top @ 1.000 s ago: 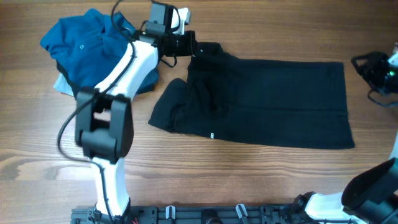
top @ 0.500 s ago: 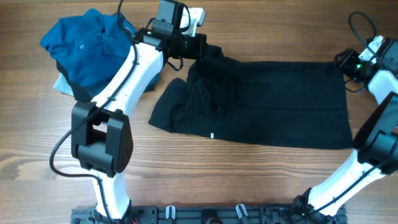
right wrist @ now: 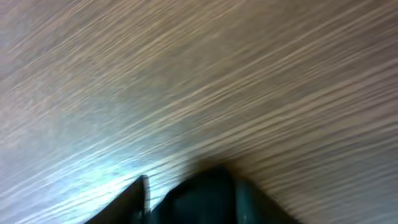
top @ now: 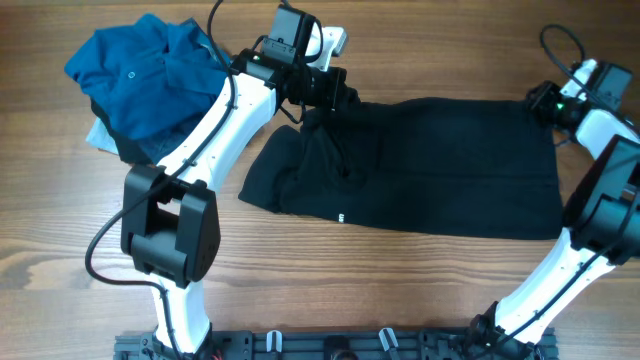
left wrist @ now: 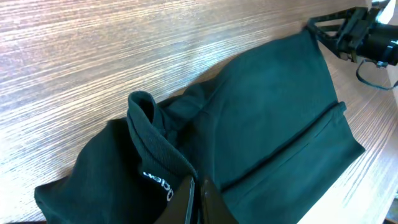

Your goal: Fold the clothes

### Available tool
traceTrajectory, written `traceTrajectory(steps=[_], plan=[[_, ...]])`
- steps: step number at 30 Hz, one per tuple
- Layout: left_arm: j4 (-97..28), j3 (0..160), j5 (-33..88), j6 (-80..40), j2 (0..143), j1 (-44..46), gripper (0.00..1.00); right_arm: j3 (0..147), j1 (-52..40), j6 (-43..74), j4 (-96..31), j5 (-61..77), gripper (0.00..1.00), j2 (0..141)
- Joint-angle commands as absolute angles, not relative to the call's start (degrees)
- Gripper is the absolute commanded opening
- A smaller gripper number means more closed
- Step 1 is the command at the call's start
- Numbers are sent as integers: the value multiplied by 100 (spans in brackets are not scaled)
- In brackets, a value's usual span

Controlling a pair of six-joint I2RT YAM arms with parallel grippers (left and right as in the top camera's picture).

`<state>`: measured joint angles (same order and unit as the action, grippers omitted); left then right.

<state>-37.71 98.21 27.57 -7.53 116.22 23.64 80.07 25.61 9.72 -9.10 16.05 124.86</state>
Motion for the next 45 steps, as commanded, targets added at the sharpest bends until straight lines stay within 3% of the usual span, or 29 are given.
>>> traceTrajectory(steps=[1,2,8,19,34,40,42,43,44,45], plan=[[-3800,9872,2845,-620,11330,2390,4,7918,2464,1197,-1203,1284,11,12831],[-3800,9872,2845,-620,11312,2390,4,7920,2486,1597,-1400,777,4,12818],[-3802,9872,2845,-617,11194,2383,4,7920,2663,1953,-1898,788,4,12320],[-4663,9872,1938,-165,10702,2357,4,7920,3245,2567,-3511,1057,4,10036],[-7269,9861,1892,-169,10575,2571,4,7918,3529,1973,-5229,123,4,9909],[-7614,9859,1334,-169,10575,2718,4,7918,3529,1800,-5426,123,4,9909],[-7743,9859,1328,-167,10575,2716,12,7918,3529,1789,-5459,121,4,9909],[-7802,9859,1258,-169,10575,2716,30,7918,3529,1776,-5483,123,6,9909],[-7872,9859,1105,-172,10575,2716,48,7918,3529,1780,-5529,121,26,9909],[-7915,9859,930,-169,10575,2716,54,7918,3529,1776,-5581,113,51,9909]])
